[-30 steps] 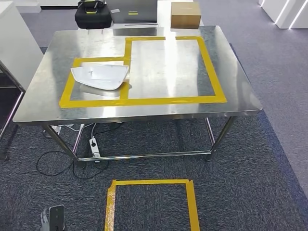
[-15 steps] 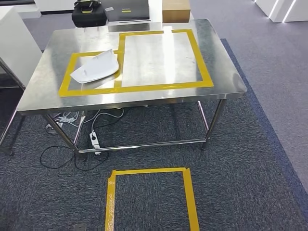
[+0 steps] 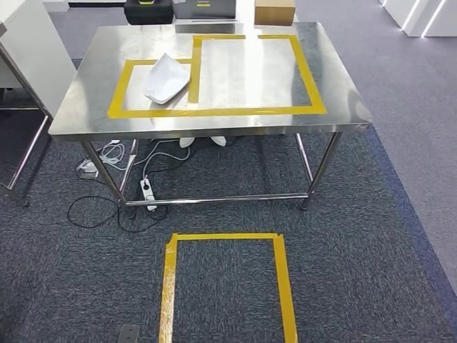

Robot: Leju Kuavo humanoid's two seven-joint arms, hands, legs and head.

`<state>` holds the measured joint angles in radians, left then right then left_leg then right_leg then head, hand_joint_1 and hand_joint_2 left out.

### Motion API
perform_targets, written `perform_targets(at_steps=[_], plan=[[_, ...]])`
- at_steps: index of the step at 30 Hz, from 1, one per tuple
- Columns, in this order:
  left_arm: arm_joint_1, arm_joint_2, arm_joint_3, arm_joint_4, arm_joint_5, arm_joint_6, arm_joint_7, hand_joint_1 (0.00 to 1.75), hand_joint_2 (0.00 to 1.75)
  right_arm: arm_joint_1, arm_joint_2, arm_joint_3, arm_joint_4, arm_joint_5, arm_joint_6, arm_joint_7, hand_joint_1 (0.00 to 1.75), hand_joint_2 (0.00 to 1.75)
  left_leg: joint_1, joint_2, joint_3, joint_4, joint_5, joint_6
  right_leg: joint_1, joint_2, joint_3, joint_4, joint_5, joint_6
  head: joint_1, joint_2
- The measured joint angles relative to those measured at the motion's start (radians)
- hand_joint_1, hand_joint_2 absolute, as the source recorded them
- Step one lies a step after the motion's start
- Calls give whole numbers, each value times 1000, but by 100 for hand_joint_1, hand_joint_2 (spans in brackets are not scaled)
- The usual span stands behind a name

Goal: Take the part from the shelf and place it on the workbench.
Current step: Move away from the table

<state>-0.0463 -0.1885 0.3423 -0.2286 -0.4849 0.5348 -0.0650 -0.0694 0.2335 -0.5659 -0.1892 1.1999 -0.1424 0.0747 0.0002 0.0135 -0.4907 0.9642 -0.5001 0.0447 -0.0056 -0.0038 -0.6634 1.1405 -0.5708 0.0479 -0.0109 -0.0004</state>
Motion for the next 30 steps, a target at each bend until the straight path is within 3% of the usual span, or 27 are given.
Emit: perform_targets(at_steps=[1,2,3,4,6,8,9,11,13,14,16,17,18,20,22,24,26,27,28,30], plan=[[0,0,-2,0,-2,-1,2,0,0,0,-1,-1,0,-5,0,2,0,0,-1,4,-13,0,11,1,-1,0,-14,63,-31,3,2,0],[0,0,-3,1,-5,-2,5,0,0,0,-2,-1,0,-8,2,2,0,0,-1,10,-26,1,21,1,-1,1,-22,114,-35,6,3,0],[0,0,-4,2,-7,-3,8,0,0,0,-3,-1,0,-10,3,2,0,0,-2,18,-39,2,30,1,-2,0,-19,140,-16,8,4,0],[0,0,-5,3,-10,-4,10,0,0,0,-4,-2,0,-12,4,2,0,0,-2,26,-51,5,39,-1,-4,-2,2,132,17,9,5,0],[0,-1,-8,4,-13,-4,14,0,0,-2,-6,-2,-1,-12,5,2,0,0,-3,44,-70,15,49,-8,-5,-31,97,18,62,10,5,0],[0,-1,-8,5,-14,-5,16,0,0,-7,-6,-3,-2,-10,5,1,0,0,-7,63,-83,30,56,-18,-2,-65,186,-118,44,2,5,0],[-1,-1,-9,6,-15,-5,17,0,0,-10,-6,-3,-3,-10,5,0,0,0,-9,73,-86,36,59,-23,0,-69,203,-153,29,-4,4,0],[-4,-2,-9,6,-16,-5,20,0,0,-9,-7,-4,-3,-9,6,0,0,0,-8,86,-91,43,61,-34,0,-51,196,-170,22,-25,3,0],[-5,-4,-10,6,-19,-5,23,0,0,-6,-8,-5,-3,-10,8,0,0,0,-2,60,-101,77,26,-47,-2,-35,188,-172,32,-46,1,0],[-4,-4,-10,7,-20,-6,24,0,0,-5,-8,-5,-3,-10,10,1,0,0,1,37,-116,123,-11,-53,-2,-27,183,-173,39,-53,1,0],[-1,-4,-11,7,-23,-7,26,0,0,-3,-8,-5,-3,-11,14,0,0,0,3,7,-154,251,-89,-58,0,-7,173,-171,49,-59,-1,0],[0,-3,-13,8,-25,-9,27,0,0,-2,-8,-6,-3,-11,15,0,0,0,3,3,-166,300,-109,-57,2,5,170,-170,54,-59,-1,0],[1,-3,-15,8,-29,-10,27,0,0,-1,-8,-6,-3,-11,16,0,0,0,2,1,-164,315,-105,-55,4,18,168,-168,58,-59,-1,0],[1,-3,-21,8,-36,-14,28,0,0,0,-9,-7,-3,-10,16,0,0,0,1,-11,-115,234,-44,-44,8,43,164,-162,63,-58,-1,0],[3,-2,-25,9,-42,-15,30,0,0,-1,-8,-8,-3,-9,18,0,0,0,2,-62,-55,116,11,-26,8,67,153,-157,66,-55,1,0],[5,-1,-27,11,-47,-17,33,0,0,-4,-7,-8,-3,-9,19,0,0,0,0,-97,-35,66,23,-16,1,91,141,-154,73,-44,-1,0],[2,-1,-27,13,-50,-17,37,0,0,-4,-8,-8,-4,-9,20,1,0,0,-1,-79,-29,42,25,-14,-3,112,132,-153,79,-30,-7,0],[-1,-1,-28,13,-52,-17,38,0,0,-3,-8,-8,-4,-8,20,1,0,0,1,-66,-24,25,25,-12,-2,106,123,-146,74,-25,-7,0],[-4,-2,-28,13,-54,-18,39,0,0,-2,-9,-9,-4,-8,21,2,0,0,4,-52,-19,7,26,-10,0,89,107,-124,59,-21,-4,0],[-5,-4,-29,14,-57,-20,41,0,0,-4,-10,-9,-4,-8,22,2,0,0,7,-24,-16,-7,28,-6,2,40,51,-23,4,-11,4,0]])
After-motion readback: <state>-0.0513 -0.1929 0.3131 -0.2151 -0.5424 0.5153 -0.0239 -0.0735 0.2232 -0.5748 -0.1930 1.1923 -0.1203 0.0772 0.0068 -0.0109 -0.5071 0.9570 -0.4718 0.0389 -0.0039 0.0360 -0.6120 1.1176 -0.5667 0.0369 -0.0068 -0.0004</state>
